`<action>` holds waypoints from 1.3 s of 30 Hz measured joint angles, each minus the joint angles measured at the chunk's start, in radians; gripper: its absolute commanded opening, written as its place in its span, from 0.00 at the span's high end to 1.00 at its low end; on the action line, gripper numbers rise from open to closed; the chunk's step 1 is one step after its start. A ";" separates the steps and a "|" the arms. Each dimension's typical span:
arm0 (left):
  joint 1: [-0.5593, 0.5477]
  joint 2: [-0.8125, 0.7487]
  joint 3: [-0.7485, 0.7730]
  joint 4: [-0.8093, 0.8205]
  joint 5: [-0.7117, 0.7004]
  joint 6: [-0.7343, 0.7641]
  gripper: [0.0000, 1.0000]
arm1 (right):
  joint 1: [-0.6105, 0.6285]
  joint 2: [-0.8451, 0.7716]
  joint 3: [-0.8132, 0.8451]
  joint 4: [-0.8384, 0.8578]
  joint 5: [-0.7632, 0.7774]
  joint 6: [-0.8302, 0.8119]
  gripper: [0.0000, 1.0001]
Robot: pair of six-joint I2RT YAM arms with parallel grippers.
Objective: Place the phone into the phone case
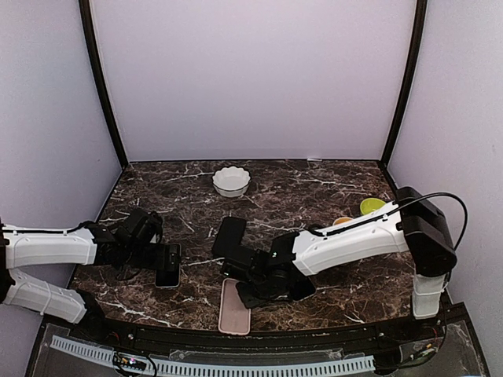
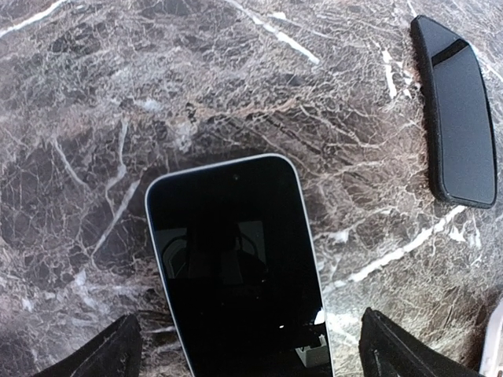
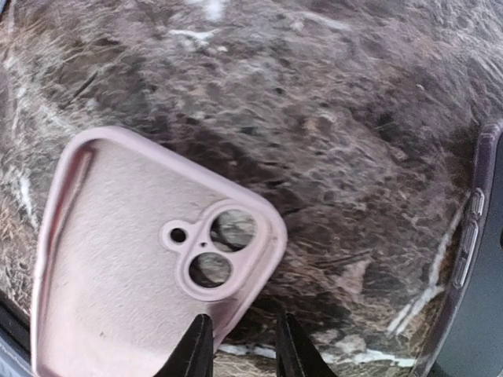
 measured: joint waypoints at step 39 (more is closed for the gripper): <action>-0.182 0.190 0.076 0.035 0.146 -0.232 0.30 | -0.029 0.021 0.149 -0.271 0.358 -0.076 0.38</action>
